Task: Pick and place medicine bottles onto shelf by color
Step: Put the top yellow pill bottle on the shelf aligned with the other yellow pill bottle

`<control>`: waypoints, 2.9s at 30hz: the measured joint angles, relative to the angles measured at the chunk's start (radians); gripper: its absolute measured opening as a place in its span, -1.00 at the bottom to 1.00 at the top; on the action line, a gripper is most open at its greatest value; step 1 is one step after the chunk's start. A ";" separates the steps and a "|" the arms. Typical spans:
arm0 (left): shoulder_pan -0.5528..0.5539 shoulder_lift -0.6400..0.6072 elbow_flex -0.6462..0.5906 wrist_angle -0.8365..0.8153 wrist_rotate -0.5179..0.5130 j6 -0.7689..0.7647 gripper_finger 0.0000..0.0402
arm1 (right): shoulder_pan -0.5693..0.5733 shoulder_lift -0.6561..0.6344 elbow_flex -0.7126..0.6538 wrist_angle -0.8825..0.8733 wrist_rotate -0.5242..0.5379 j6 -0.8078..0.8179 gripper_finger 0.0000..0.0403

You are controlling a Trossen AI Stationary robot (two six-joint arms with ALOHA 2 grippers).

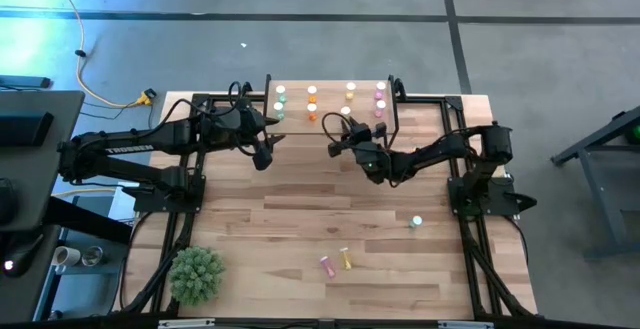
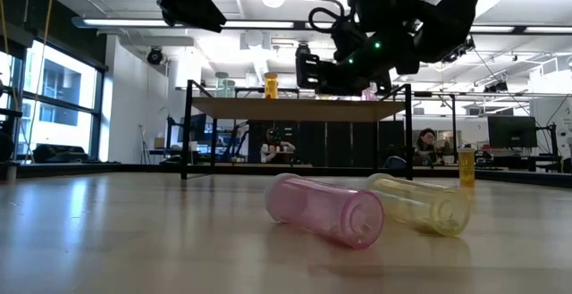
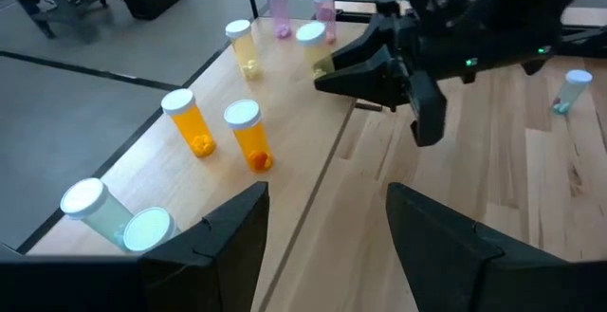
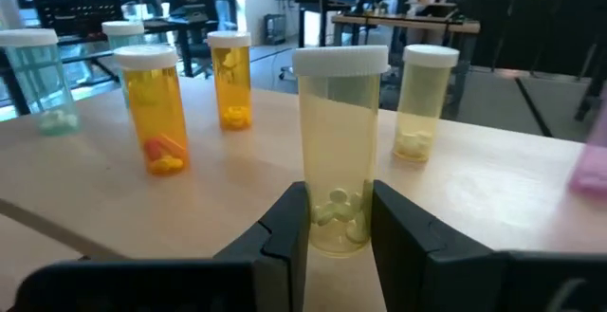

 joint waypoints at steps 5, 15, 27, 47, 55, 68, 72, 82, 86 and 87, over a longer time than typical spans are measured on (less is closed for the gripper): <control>0.000 0.000 0.000 0.000 0.000 0.000 0.01 | -0.039 0.000 0.000 -0.002 -0.048 0.003 -0.63; 0.000 0.000 0.000 -0.002 0.000 0.000 0.01 | -0.043 0.000 0.000 -0.011 -0.057 0.003 -0.49; 0.000 0.000 0.000 -0.004 0.000 0.001 0.01 | -0.042 0.000 0.000 -0.011 -0.056 0.005 -0.28; 0.000 0.000 0.000 -0.008 0.000 0.000 0.01 | 0.019 -0.137 0.017 -0.032 -0.035 -0.021 -0.27; 0.000 0.000 0.000 -0.011 0.000 0.000 0.01 | -0.026 -0.235 0.320 -0.674 -0.163 0.006 -0.27; 0.000 0.000 0.000 -0.034 -0.015 -0.008 0.01 | -0.223 -0.174 0.711 -1.412 -0.614 0.288 -0.27; 0.000 0.000 0.000 -0.046 -0.022 -0.014 0.01 | -0.266 -0.168 0.712 -1.452 -0.706 0.350 -0.27; 0.000 0.000 0.000 -0.054 -0.023 -0.028 0.01 | -0.286 -0.103 0.711 -1.486 -0.746 0.389 -0.27; 0.000 0.000 0.000 -0.055 -0.023 -0.030 0.01 | -0.280 -0.062 0.711 -1.493 -0.754 0.362 -0.27; 0.000 0.000 0.000 -0.055 -0.023 -0.031 0.01 | -0.276 -0.054 0.711 -1.495 -0.756 0.354 -0.27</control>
